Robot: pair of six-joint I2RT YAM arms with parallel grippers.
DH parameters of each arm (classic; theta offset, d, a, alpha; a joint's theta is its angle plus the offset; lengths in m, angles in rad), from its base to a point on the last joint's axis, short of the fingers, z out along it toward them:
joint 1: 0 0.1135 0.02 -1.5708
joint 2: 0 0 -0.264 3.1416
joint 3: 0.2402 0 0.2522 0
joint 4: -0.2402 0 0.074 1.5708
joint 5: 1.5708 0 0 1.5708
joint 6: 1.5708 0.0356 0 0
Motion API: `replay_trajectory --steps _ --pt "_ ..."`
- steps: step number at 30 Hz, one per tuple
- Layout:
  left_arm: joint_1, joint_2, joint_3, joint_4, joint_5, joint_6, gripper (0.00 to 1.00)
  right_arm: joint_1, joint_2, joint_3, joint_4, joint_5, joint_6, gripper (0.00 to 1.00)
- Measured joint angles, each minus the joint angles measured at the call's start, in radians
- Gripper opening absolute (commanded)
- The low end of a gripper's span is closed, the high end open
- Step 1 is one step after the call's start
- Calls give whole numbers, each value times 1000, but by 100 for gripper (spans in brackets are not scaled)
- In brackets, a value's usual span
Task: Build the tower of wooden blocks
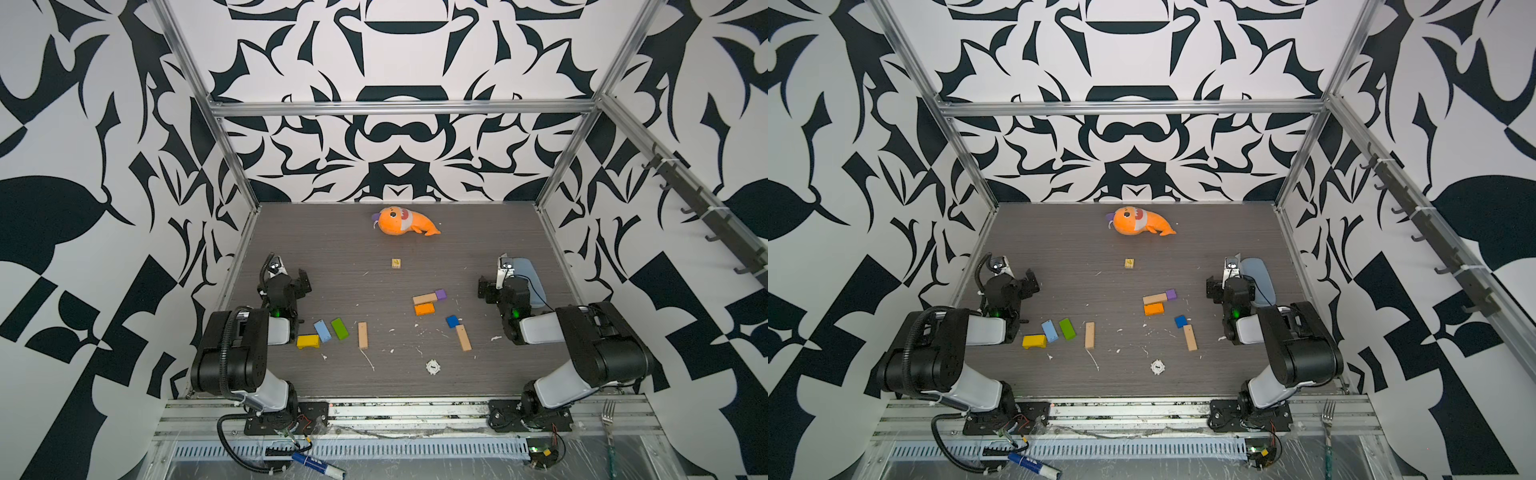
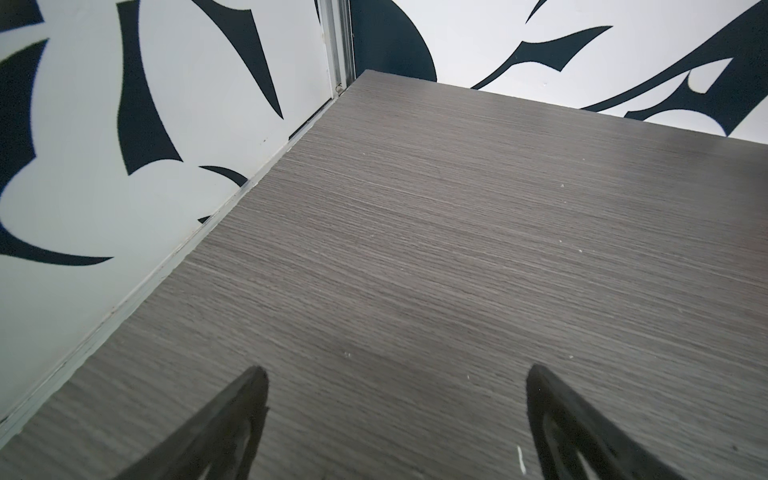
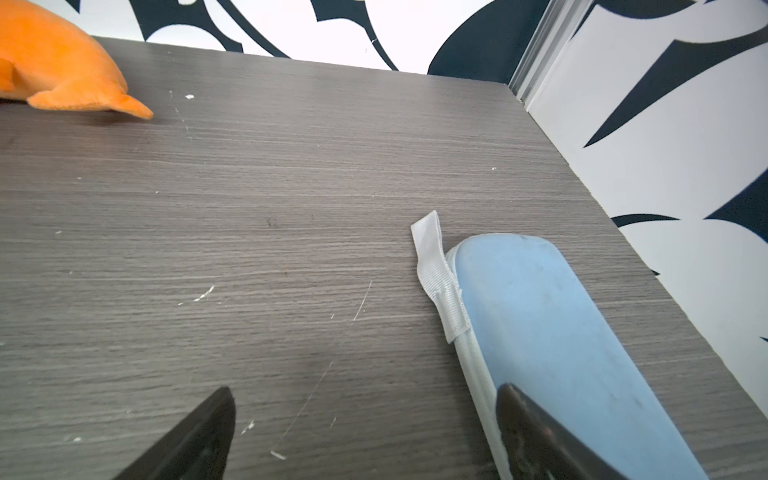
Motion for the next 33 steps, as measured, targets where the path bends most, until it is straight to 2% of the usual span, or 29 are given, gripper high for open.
replay_trajectory --steps 2,6,11,15,21,26,33 --pt "-11 -6 6 -18 -11 10 99 0 -24 18 -52 0 0 100" --pt "-28 -85 75 -170 -49 14 99 0 -111 90 -193 18 5 100" --pt "-31 -190 296 -499 -119 -47 100 6 -202 215 -408 51 45 100" --pt "-31 -230 431 -733 -124 -124 100 10 -228 335 -602 76 114 100" --pt "-31 -259 523 -1030 -48 -228 99 34 -232 496 -895 116 266 100" --pt "-37 -275 568 -1192 95 -323 99 104 -238 554 -1055 128 399 100" --pt "-136 -278 595 -1355 207 -370 99 232 -248 628 -1260 117 472 100"
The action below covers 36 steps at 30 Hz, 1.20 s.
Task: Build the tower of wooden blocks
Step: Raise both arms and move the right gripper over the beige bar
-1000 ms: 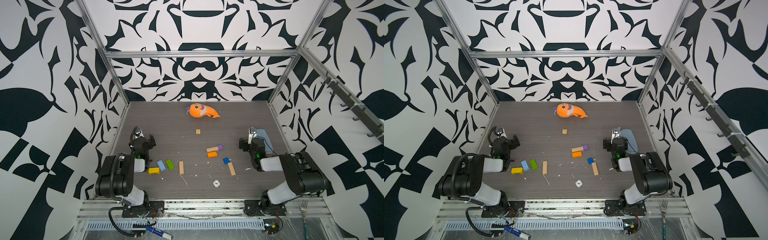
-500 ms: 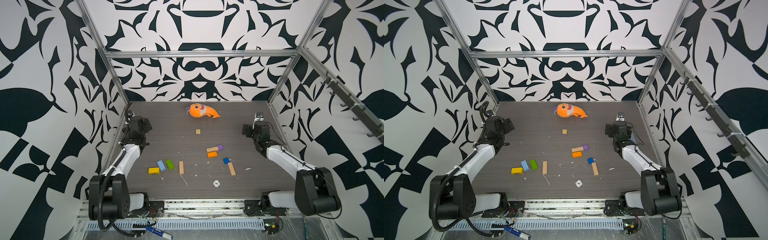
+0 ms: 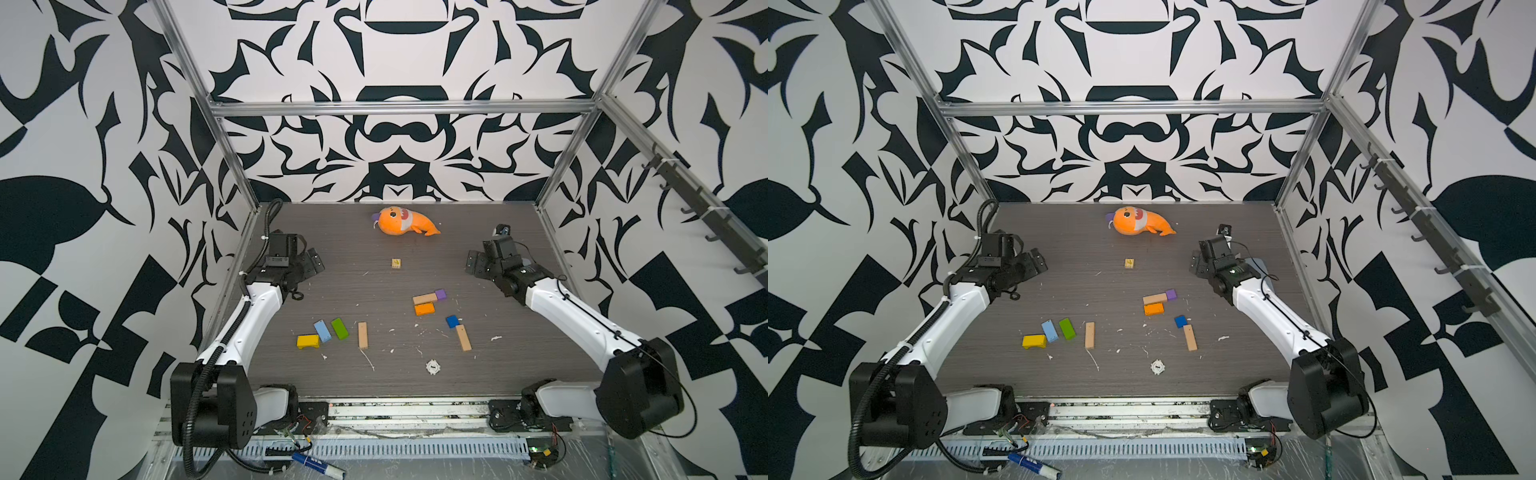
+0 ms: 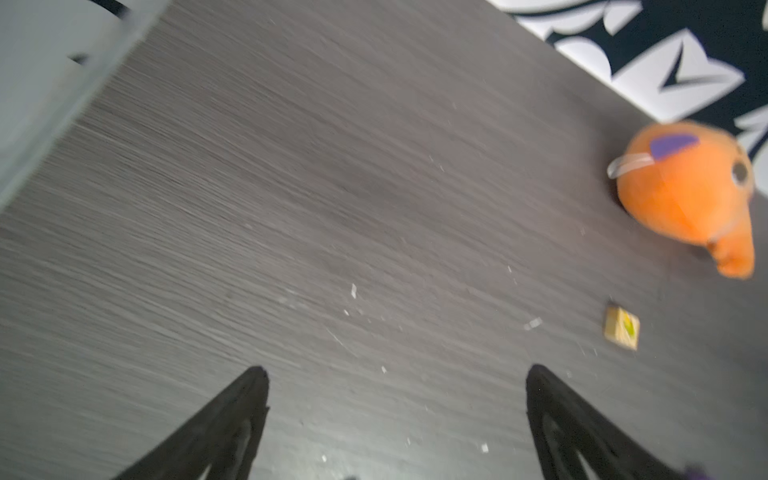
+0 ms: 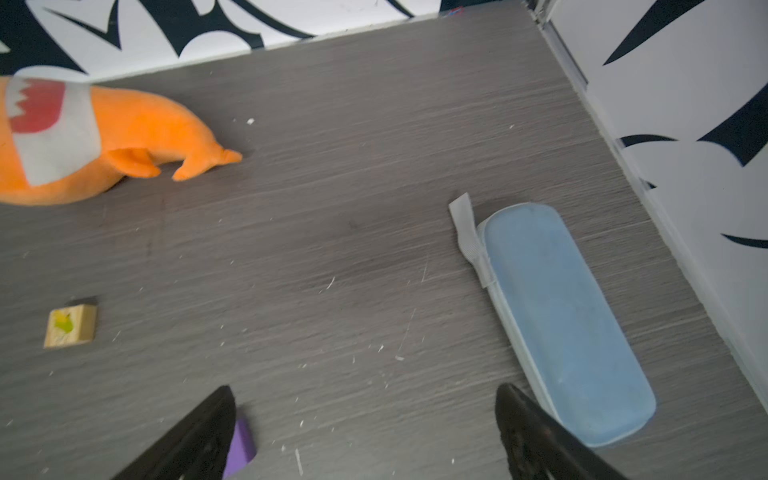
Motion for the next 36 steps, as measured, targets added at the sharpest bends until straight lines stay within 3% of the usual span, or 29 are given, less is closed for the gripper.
replay_trajectory --steps 13,22,36 --pt "-69 -103 -6 -114 125 -50 99 129 -22 5 -79 -58 34 95" --pt "-75 -159 -29 -113 208 -77 100 214 119 101 -91 -147 14 99" --pt "-75 -159 -35 -112 237 -106 100 300 331 193 -95 -274 31 94"
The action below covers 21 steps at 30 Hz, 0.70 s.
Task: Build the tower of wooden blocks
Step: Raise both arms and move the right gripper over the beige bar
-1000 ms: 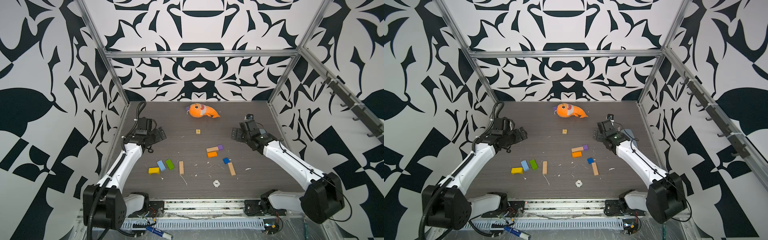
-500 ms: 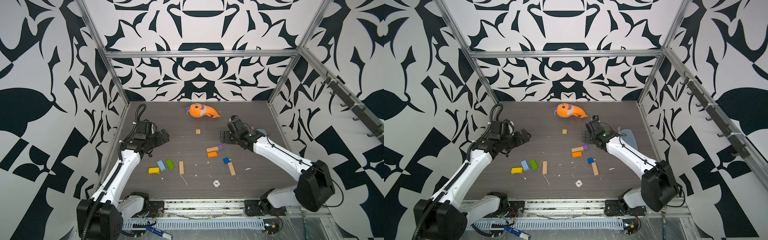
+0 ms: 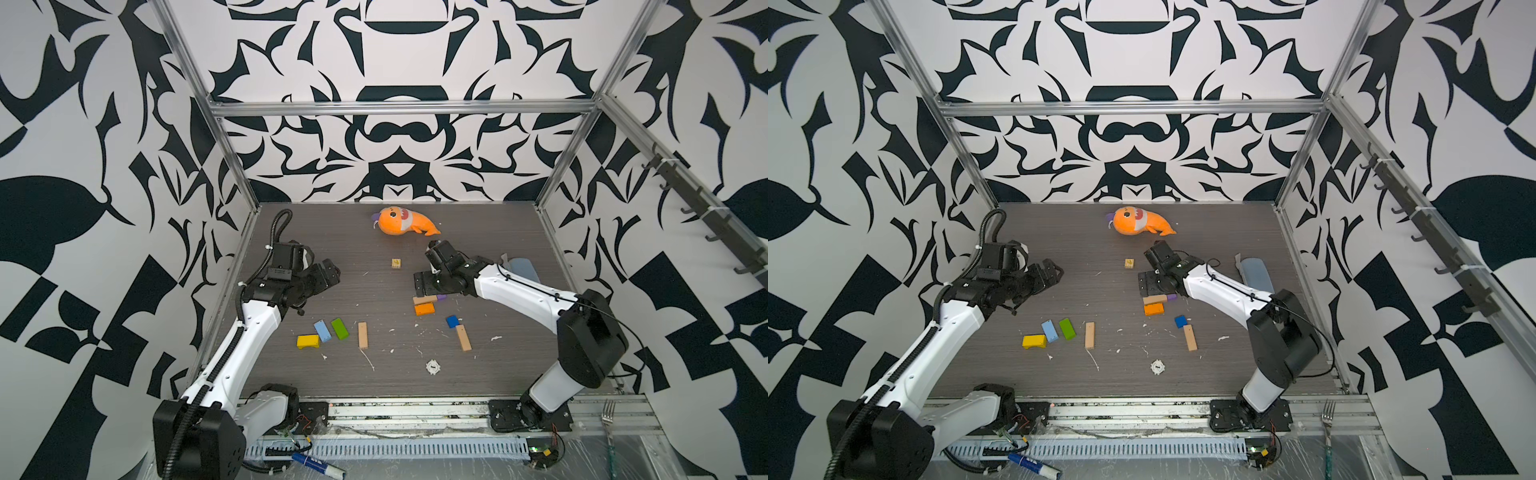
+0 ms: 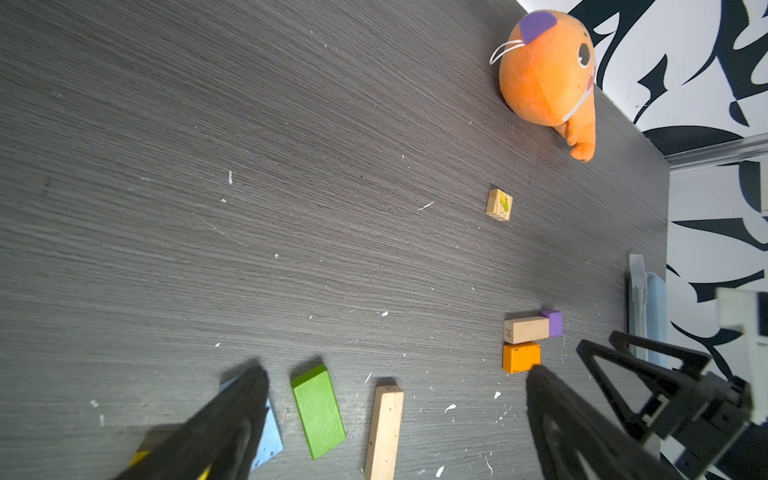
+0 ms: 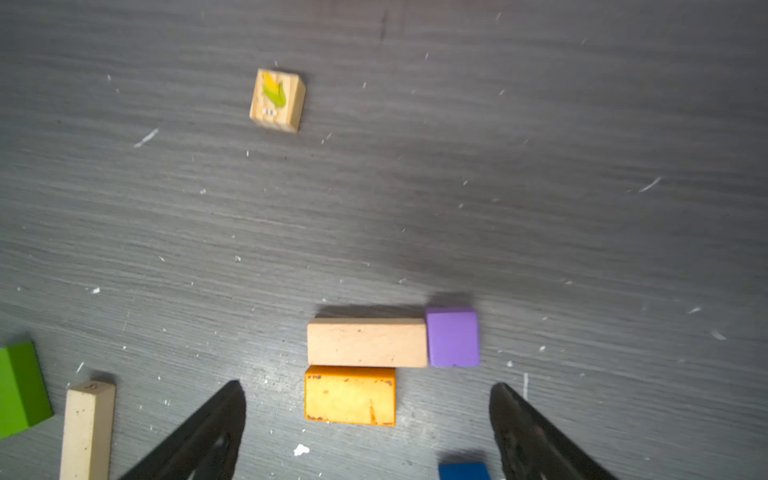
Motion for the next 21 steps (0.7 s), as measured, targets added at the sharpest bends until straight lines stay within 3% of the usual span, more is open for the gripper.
replay_trajectory --steps 21 --pt "0 -1 -22 6 6 -24 99 9 170 56 -45 -26 79 91"
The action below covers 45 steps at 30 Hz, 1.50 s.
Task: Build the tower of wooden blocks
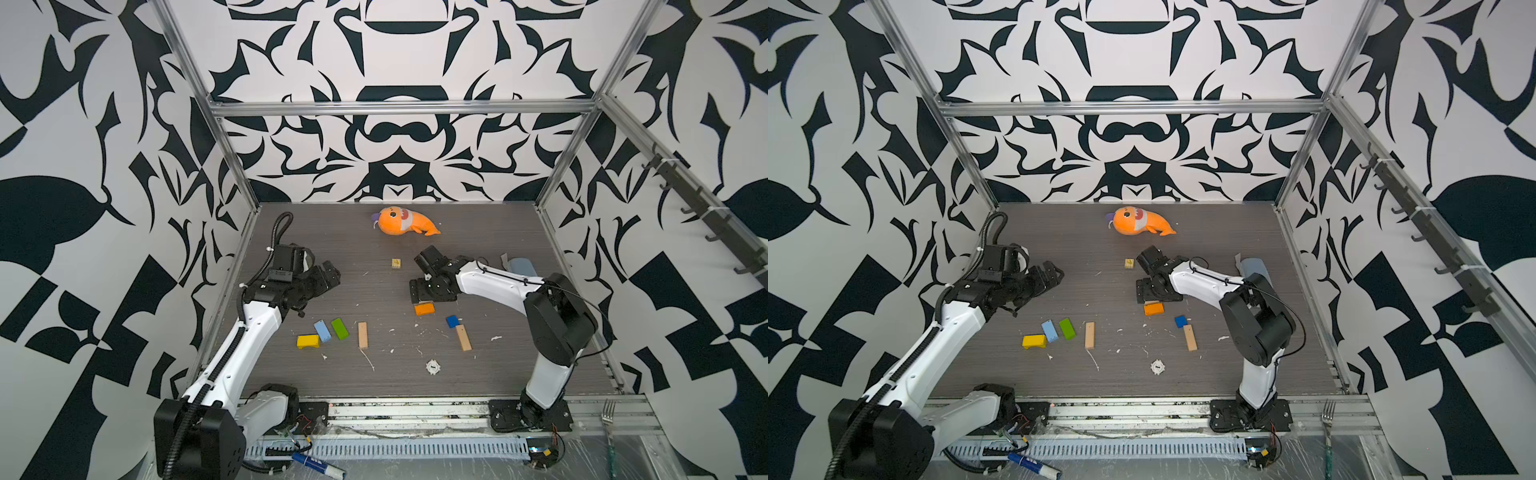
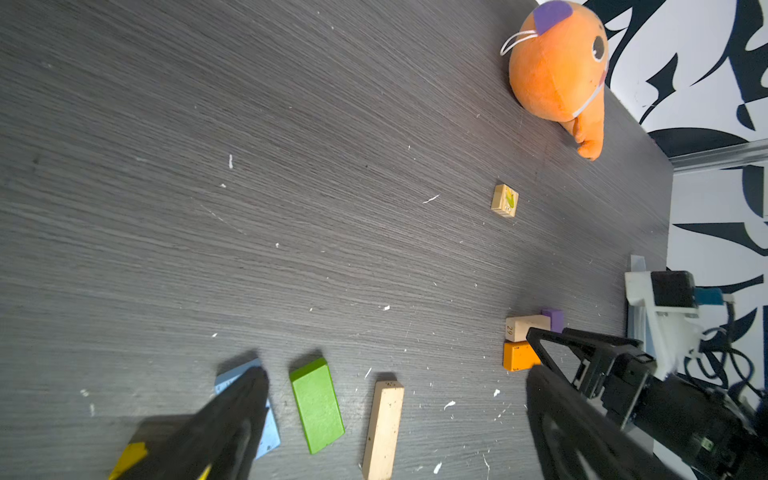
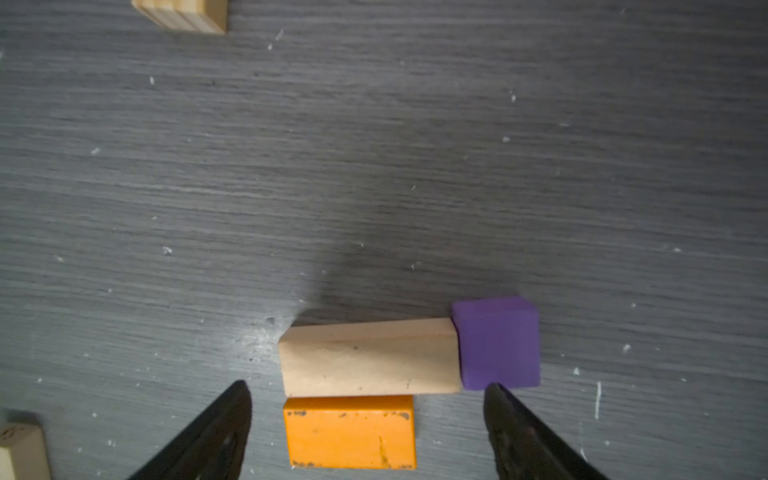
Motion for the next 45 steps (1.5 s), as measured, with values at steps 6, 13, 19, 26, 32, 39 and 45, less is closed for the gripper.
replay_trajectory --steps 6,13,19,26,32,39,45 --pt "0 0 0 0 0 0 99 3 24 11 1 -2 2 90" --pt "0 0 0 0 0 0 99 3 44 23 4 -3 2 88" --pt "0 -6 0 0 0 0 100 4 52 23 5 -3 2 85" --pt "0 -8 0 0 -1 0 100 5 54 23 4 -2 2 85" --pt "0 -11 -12 0 -1 0 100 5 75 34 -1 4 2 84" --pt "0 -27 -21 -1 -3 0 100 10 117 62 -6 23 2 83" --pt "0 -33 -24 -2 -4 1 100 18 126 77 -28 45 12 74"
